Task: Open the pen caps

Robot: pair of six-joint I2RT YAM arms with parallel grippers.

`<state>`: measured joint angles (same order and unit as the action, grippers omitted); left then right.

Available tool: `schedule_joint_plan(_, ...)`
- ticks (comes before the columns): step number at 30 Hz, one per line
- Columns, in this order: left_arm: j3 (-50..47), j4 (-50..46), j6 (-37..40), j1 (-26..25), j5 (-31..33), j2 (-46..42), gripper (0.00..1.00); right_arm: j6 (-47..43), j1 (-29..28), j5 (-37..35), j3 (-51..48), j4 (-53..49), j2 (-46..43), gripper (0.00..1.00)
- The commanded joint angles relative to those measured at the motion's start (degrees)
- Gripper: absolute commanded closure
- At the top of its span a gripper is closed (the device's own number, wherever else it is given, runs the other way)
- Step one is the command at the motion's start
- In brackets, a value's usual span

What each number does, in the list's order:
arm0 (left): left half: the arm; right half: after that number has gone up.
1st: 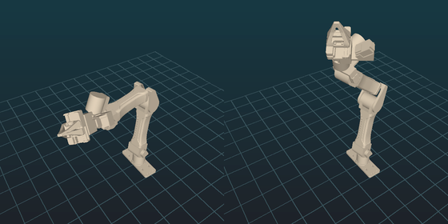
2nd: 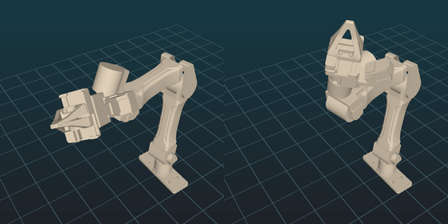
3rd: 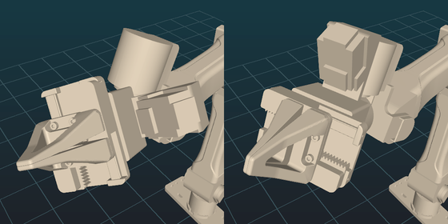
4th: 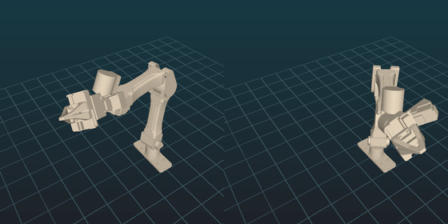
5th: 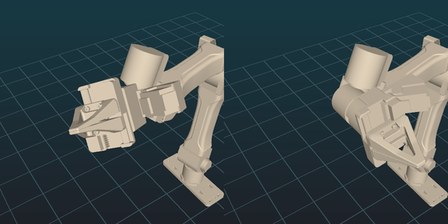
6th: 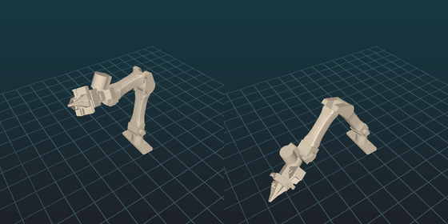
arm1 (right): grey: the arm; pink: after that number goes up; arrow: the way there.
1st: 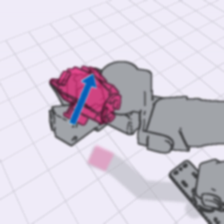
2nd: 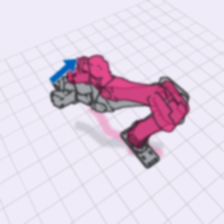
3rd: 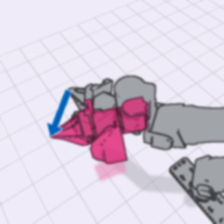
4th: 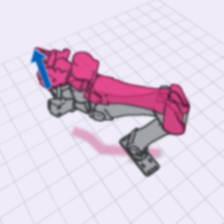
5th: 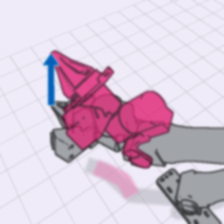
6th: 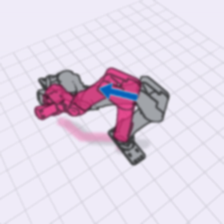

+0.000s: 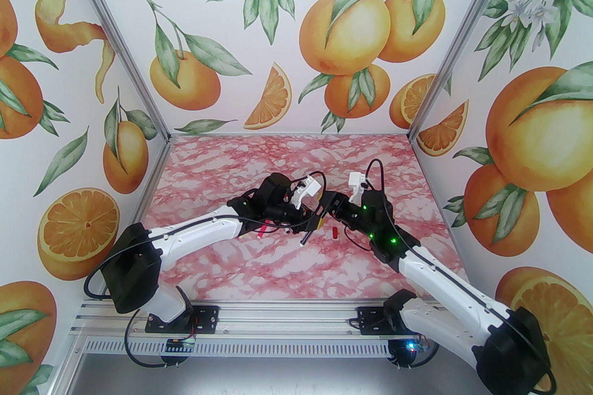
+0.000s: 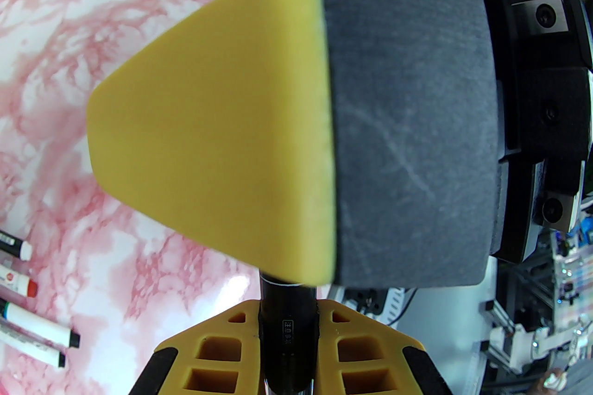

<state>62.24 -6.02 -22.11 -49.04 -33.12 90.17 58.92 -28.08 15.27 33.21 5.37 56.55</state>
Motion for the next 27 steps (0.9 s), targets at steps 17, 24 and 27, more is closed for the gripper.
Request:
schedule_joint_plan(17,1.3,-1.3,0.8,-0.1,-0.3,-1.0,0.96,-3.0,-1.0,-0.1,-0.3,-3.3,-0.7,0.81)
schedule_joint_plan(24,0.5,-5.0,2.9,-0.5,2.7,-2.2,0.96,-3.8,-1.1,-3.8,1.6,-5.6,-1.0,0.87)
schedule_joint_plan(27,0.0,-6.2,3.7,-1.0,4.6,-3.1,0.96,-3.9,-1.0,-7.9,2.9,-8.4,-1.3,0.88)
